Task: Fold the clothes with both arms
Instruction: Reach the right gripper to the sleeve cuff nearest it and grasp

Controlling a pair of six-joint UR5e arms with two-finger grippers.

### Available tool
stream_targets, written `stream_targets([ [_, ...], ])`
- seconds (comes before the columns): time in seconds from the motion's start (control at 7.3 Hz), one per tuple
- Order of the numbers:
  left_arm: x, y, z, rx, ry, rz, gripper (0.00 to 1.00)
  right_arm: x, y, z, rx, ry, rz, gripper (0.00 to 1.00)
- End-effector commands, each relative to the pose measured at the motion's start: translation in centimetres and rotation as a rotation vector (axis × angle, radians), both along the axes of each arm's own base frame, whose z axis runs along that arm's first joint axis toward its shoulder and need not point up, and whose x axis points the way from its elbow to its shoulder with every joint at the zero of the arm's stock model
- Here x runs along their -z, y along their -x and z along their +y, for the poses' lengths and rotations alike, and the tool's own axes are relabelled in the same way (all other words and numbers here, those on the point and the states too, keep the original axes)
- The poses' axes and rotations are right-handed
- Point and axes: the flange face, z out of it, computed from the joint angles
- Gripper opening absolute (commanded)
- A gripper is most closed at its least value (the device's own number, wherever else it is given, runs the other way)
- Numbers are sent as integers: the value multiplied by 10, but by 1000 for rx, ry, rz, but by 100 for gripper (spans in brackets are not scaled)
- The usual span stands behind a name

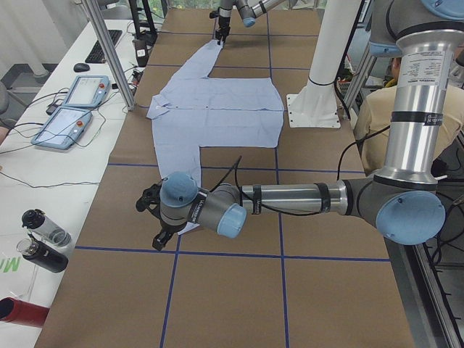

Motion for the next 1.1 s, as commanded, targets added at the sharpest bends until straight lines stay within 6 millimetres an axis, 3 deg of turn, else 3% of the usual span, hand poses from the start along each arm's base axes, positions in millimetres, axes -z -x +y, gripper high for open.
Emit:
stream_targets([
  [0.0, 1, 0, 0, 0, -2, 1, 100, 4, 0, 1, 2, -5, -6, 0],
  [0.14, 1, 0, 0, 0, -2, 1, 100, 13, -1, 1, 5, -16, -19, 0],
  [0.41, 2, -1, 0, -2, -3, 1, 100, 62, -2, -1, 1, -90, -56, 0],
  [0.55, 2, -1, 0, -1, -2, 1, 100, 100, 21, -8, 7, -119, -99, 0],
  [0.82, 1, -1, 0, 0, 0, 2, 100, 222, 110, -41, 8, -91, -195, 0],
  [0.96, 2, 0, 0, 2, -3, 2, 100, 292, 177, -57, 5, -78, -180, 0],
])
